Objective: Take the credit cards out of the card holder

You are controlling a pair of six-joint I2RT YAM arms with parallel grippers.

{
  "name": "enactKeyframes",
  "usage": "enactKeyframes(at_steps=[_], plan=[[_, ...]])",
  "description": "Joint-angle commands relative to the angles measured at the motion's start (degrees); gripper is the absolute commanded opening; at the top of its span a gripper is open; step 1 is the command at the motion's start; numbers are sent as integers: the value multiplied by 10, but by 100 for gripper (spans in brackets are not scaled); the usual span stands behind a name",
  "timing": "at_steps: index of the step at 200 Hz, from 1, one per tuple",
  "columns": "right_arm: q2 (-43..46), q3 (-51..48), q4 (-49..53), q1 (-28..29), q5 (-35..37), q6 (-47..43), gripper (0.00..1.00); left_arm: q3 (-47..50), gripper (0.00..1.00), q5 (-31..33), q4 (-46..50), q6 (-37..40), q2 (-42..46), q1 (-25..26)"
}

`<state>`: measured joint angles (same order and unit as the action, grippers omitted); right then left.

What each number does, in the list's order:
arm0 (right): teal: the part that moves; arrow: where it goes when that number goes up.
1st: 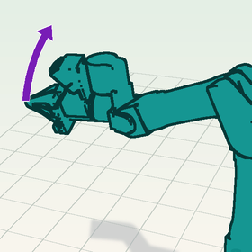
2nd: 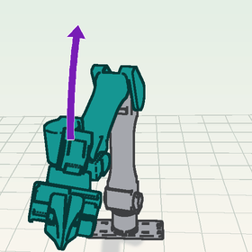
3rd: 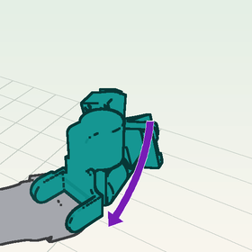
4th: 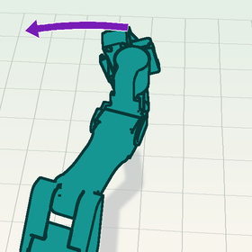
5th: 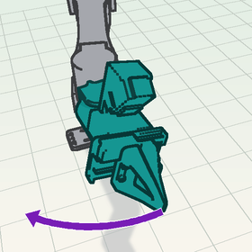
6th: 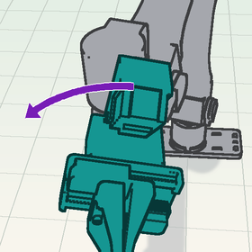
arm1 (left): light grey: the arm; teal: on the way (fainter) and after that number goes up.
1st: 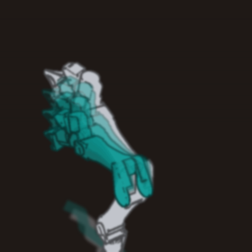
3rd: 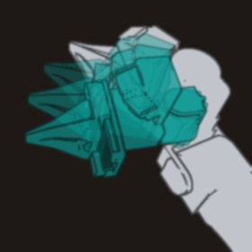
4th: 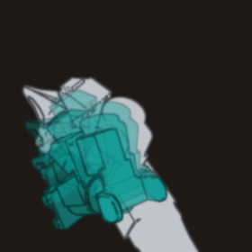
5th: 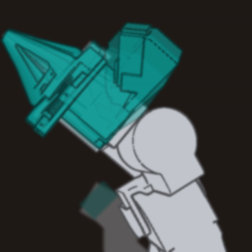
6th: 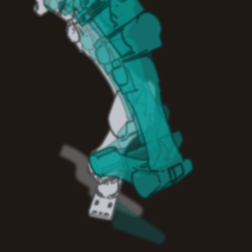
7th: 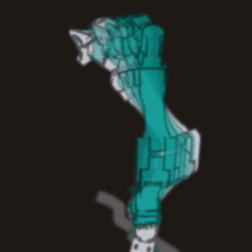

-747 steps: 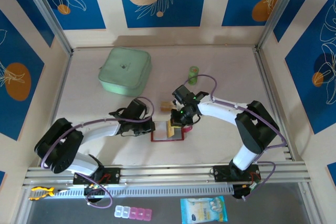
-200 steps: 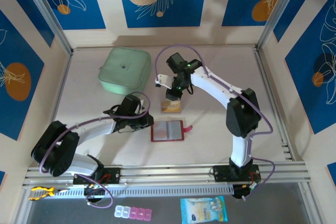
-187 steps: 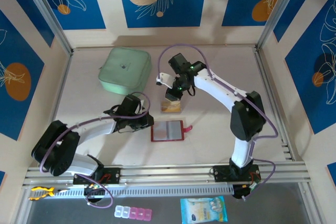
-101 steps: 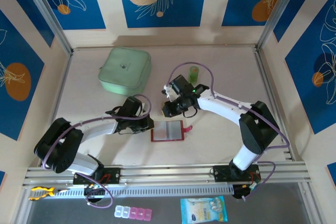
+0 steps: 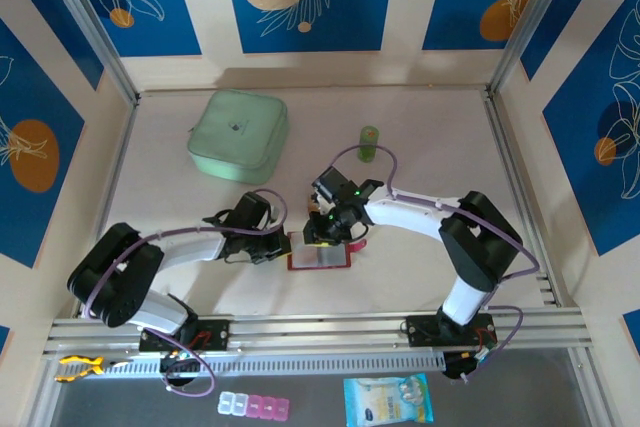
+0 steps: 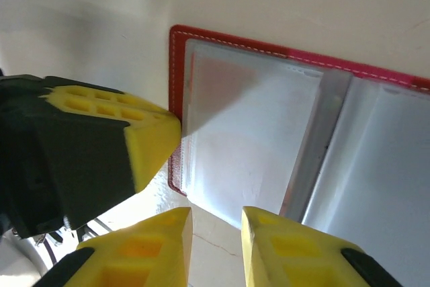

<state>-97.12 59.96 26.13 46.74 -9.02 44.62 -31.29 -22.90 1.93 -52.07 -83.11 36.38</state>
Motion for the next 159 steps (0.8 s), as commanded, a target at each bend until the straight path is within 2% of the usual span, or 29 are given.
enactKeyframes(at_steps=[1, 46, 77, 132, 159], plan=[[-12, 8, -4, 5, -5, 27, 29, 4, 5, 0, -5, 0, -6, 5], [-32, 6, -16, 6, -14, 36, 30, 6, 4, 3, 1, 1, -13, 6], [-41, 7, -26, 6, -16, 36, 36, 6, 4, 4, 5, 3, -15, 6], [-65, 20, -25, 7, -22, 31, 32, 4, 4, 7, 13, 6, -17, 6], [-66, 24, 1, 7, -1, 26, 31, 3, 4, 9, 21, 10, -16, 6]])
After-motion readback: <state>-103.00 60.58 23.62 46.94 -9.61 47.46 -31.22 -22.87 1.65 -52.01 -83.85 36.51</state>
